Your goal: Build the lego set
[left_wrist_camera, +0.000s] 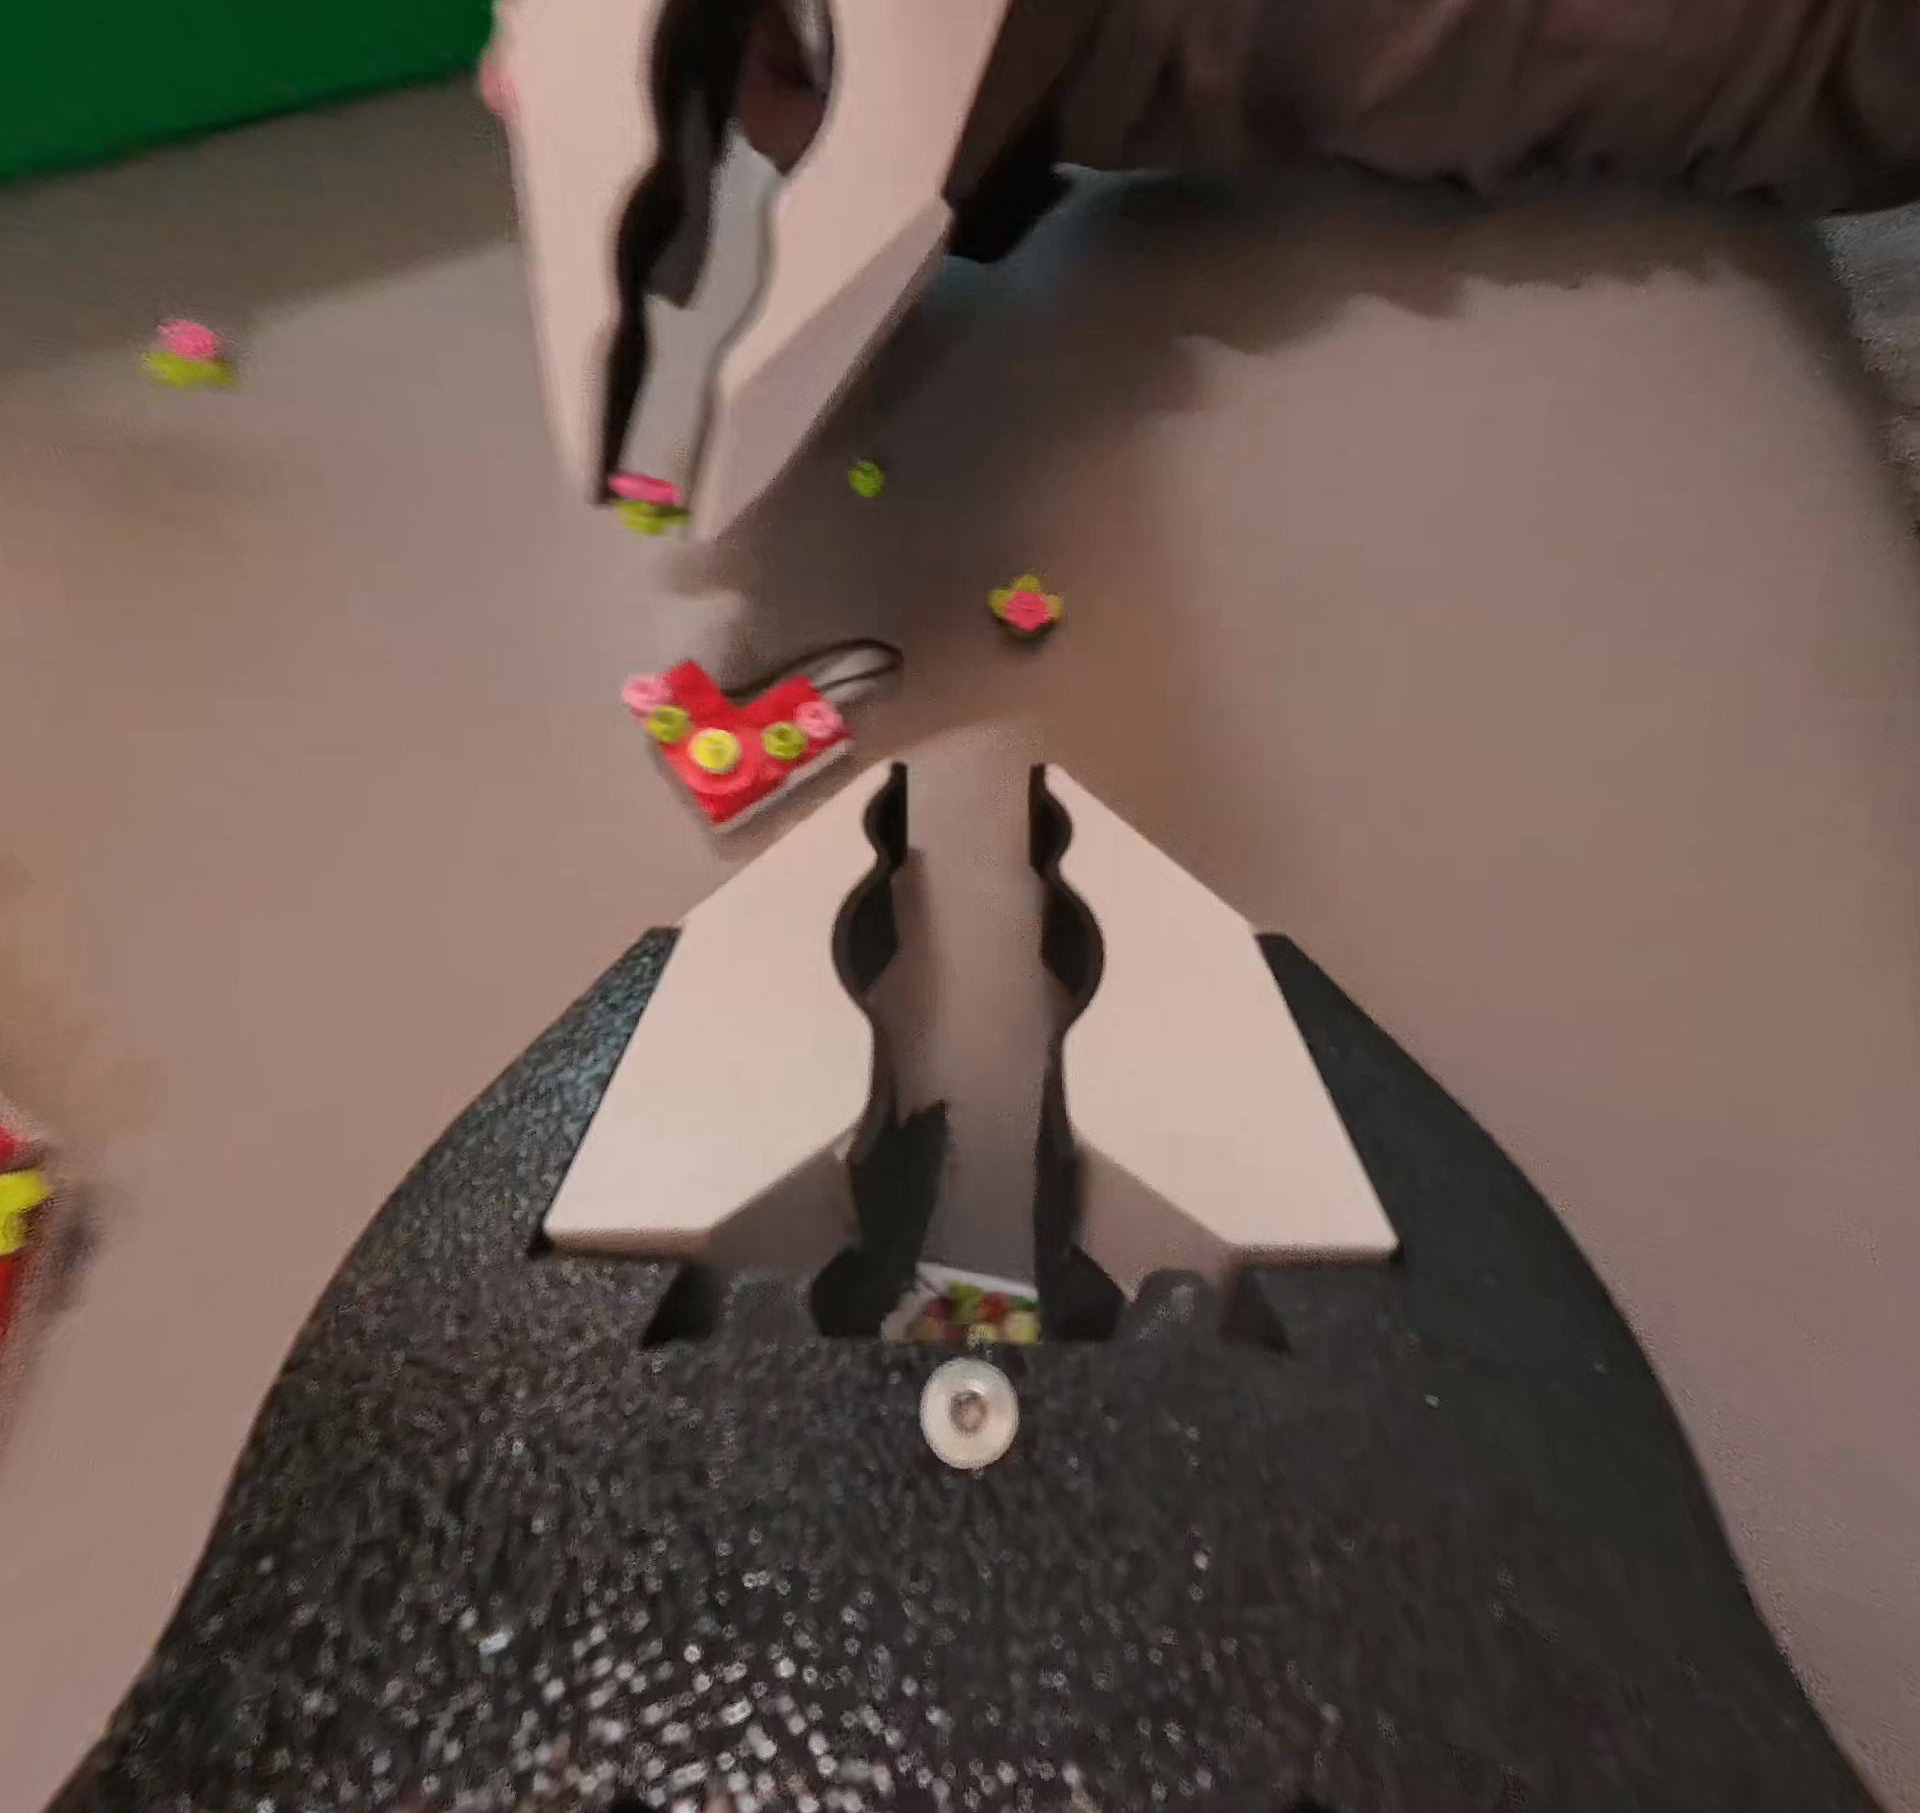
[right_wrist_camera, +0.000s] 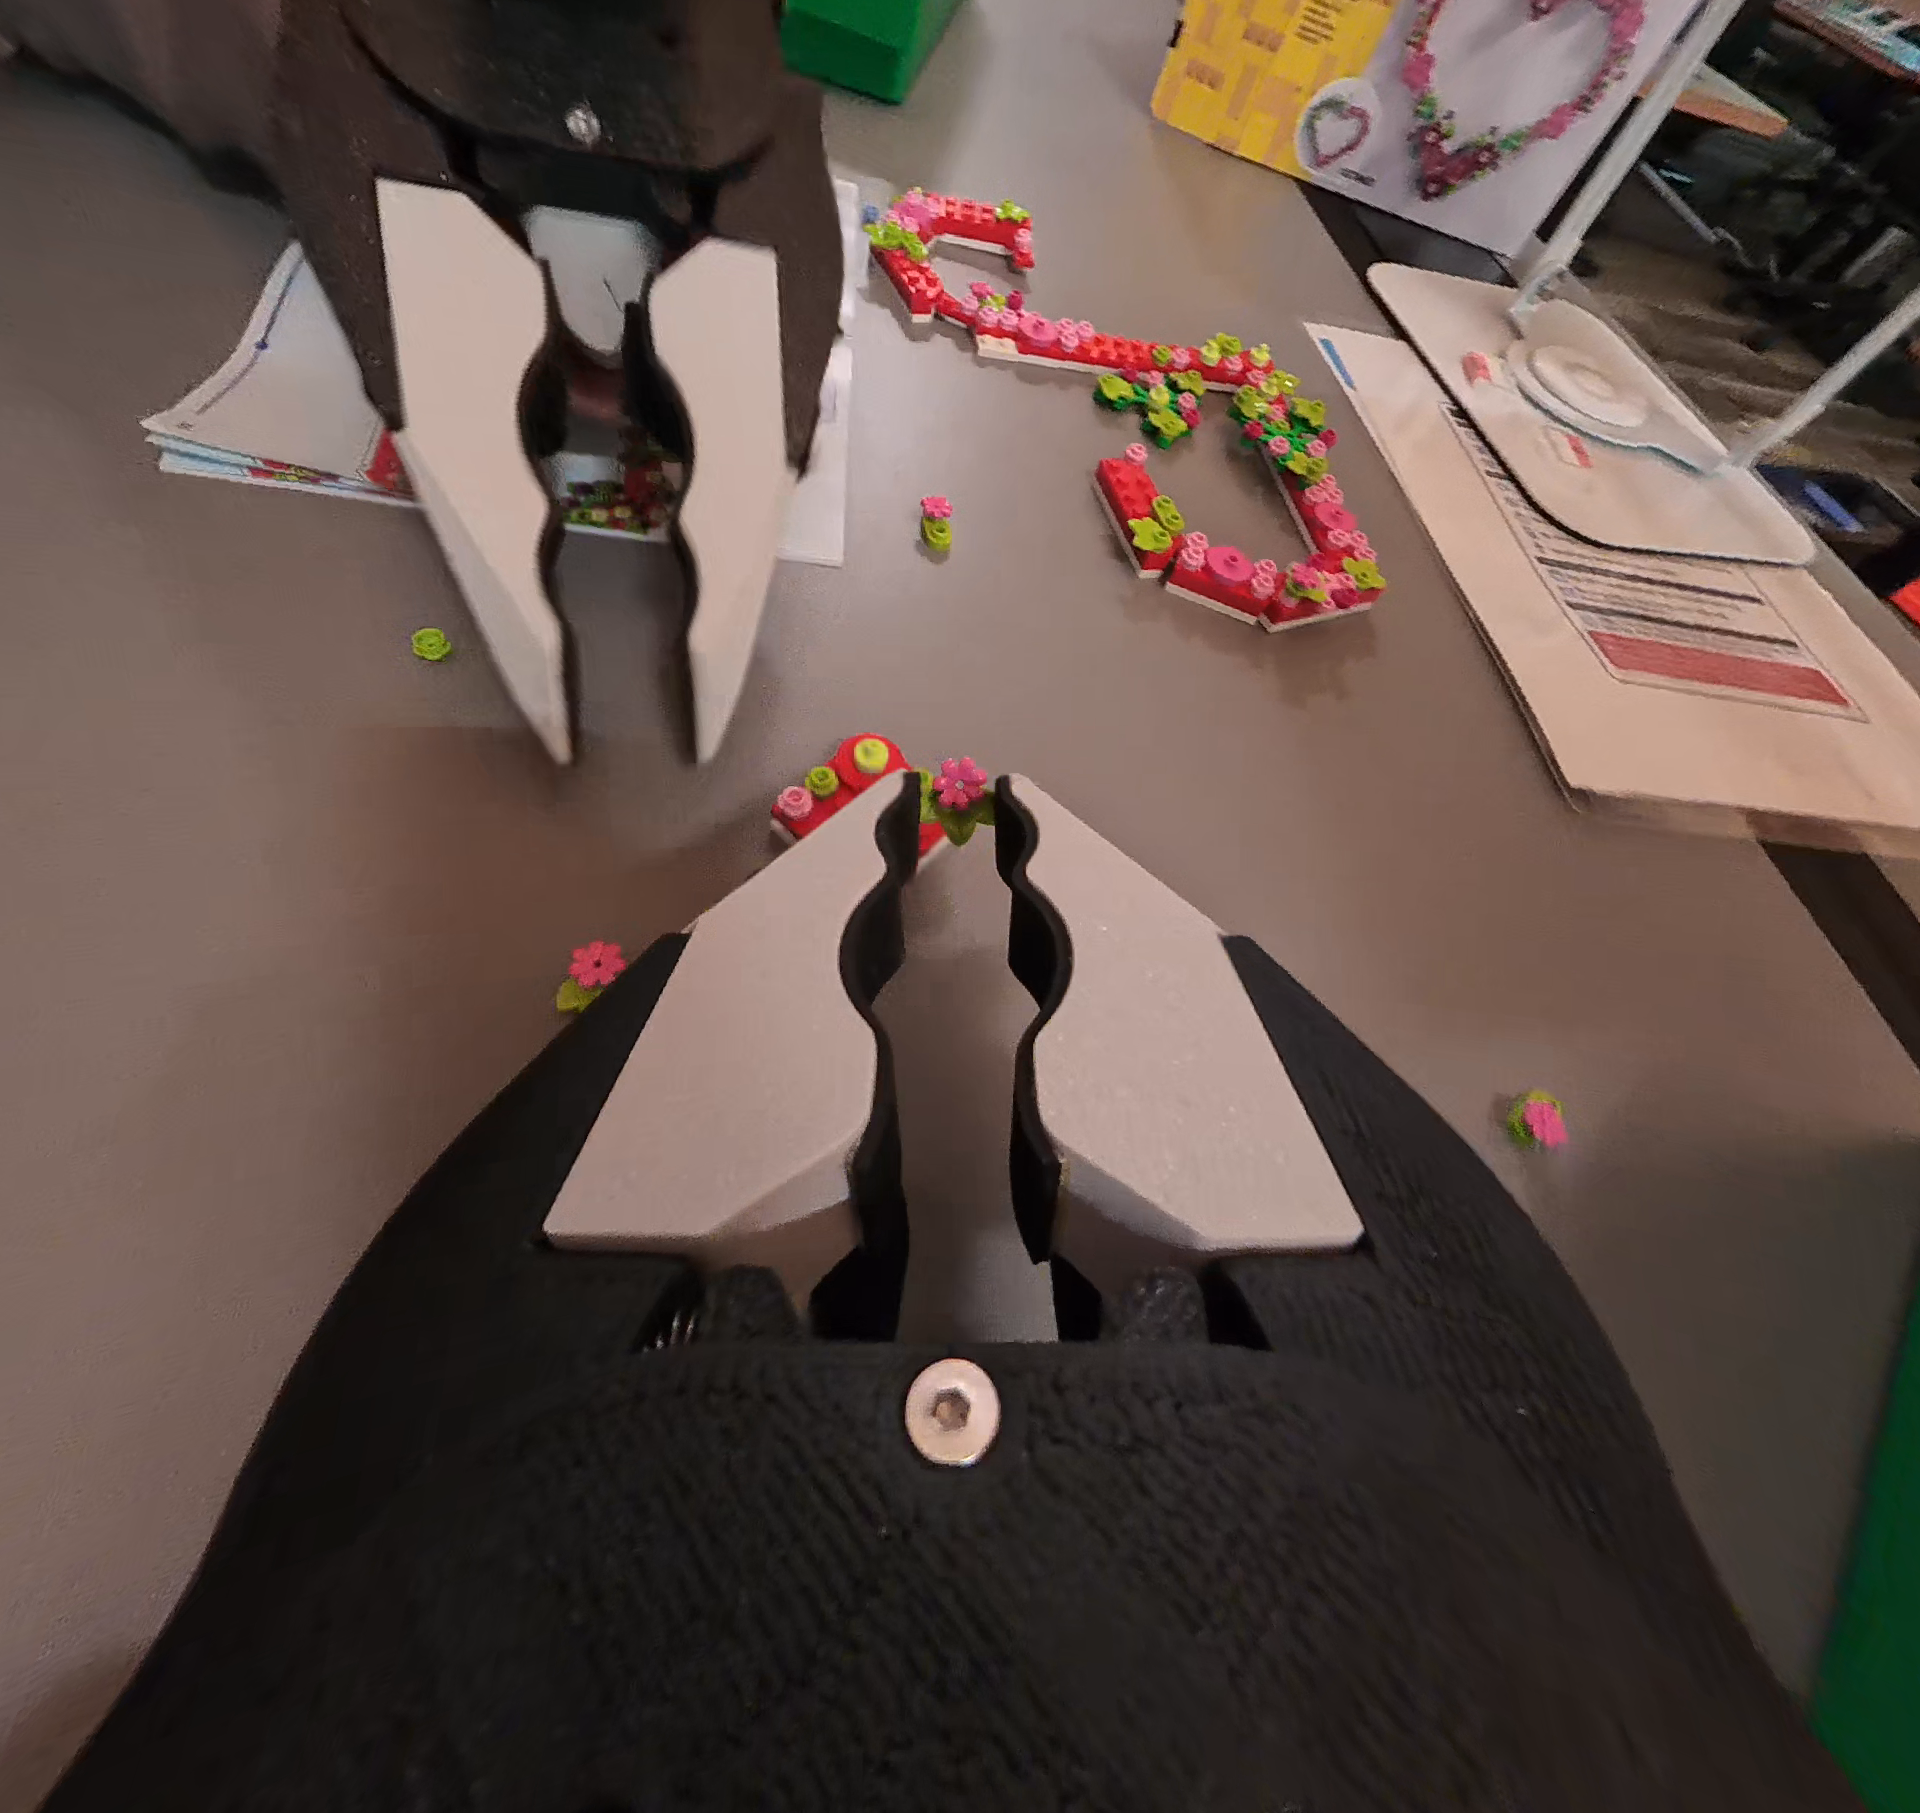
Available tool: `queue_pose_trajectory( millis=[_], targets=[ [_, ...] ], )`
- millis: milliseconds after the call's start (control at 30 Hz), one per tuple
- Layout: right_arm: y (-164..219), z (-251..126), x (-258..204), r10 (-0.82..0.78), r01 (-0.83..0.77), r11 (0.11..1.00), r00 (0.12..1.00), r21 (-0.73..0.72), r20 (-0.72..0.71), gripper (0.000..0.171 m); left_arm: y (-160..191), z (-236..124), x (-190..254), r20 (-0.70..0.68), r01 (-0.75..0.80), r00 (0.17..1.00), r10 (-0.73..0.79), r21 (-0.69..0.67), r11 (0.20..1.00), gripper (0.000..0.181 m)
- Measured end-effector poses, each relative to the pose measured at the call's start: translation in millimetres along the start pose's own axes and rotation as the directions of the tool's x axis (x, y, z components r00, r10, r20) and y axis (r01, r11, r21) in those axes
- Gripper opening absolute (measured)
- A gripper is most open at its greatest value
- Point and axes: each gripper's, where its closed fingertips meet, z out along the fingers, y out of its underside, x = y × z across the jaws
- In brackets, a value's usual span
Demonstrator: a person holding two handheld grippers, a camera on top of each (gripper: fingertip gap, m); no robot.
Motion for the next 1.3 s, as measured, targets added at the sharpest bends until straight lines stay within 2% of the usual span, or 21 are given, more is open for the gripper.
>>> queue_pose_trajectory(
  millis=[100, 200, 433, 600, 700, 833, 967, 1100, 1200, 1300],
  targets=[
    [8.4, -11.4, -3.7, 0.046, -0.047, 0.999, 0.999, -0.021, -0.027, 0.012, -6.5, -7.4, -25.8, 0.103, -0.046, 0.994, 0.042, 0.029, 0.999, 0.04],
    [19.9, -17.1, -13.2, 0.117, -0.116, 0.991, 0.993, -0.07, 0.003, 0.012, 0.2, -1.1, -34.4, 0.055, 0.014, 0.998, -0.014, -0.011, 1.0, 0.054],
    [38.0, -14.0, -21.6, 0.195, -0.177, 0.949, 0.98, -0.261, 0.046, 0.012, -1.4, -3.3, -37.6, 0.049, 0.002, 0.999, -0.003, 0.021, 1.0, 0.056],
    [48.3, -10.2, -21.1, 0.162, -0.135, 0.921, 0.986, -0.365, 0.044, 0.013, 1.8, -6.6, -33.8, 0.067, -0.064, 0.996, 0.064, -0.008, 0.998, 0.059],
    [47.5, -10.0, -20.9, 0.158, -0.133, 0.909, 0.987, -0.394, 0.033, 0.035, -4.3, -10.1, -33.1, 0.091, -0.063, 0.994, 0.06, 0.029, 0.998, 0.059],
    [43.4, -12.5, -19.2, 0.148, -0.132, 0.909, 0.989, -0.396, 0.009, 0.046, -11.7, -17.3, -32.0, 0.089, -0.026, 0.996, 0.017, 0.102, 0.994, 0.058],
    [32.6, -14.6, -15.7, 0.199, -0.197, 0.914, 0.979, -0.354, -0.033, 0.048, -15.0, -25.4, -39.1, 0.113, -0.019, 0.994, 0.003, 0.136, 0.99, 0.059],
    [14.7, 7.9, -27.0, 0.349, -0.354, 0.893, 0.935, -0.277, -0.069, 0.043, -20.9, -36.7, -41.9, 0.136, -0.04, 0.991, 0.015, 0.182, 0.982, 0.059],
    [29.5, 19.9, -29.7, 0.31, -0.342, 0.871, 0.94, -0.354, -0.144, 0.041, -21.2, -40.3, -40.5, 0.133, -0.069, 0.99, 0.043, 0.195, 0.978, 0.059],
    [26.5, 26.2, -31.5, 0.376, -0.399, 0.861, 0.917, -0.315, -0.135, 0.031, -19.5, -38.7, -36.4, 0.145, -0.139, 0.983, 0.114, 0.183, 0.973, 0.059]
  ],
)
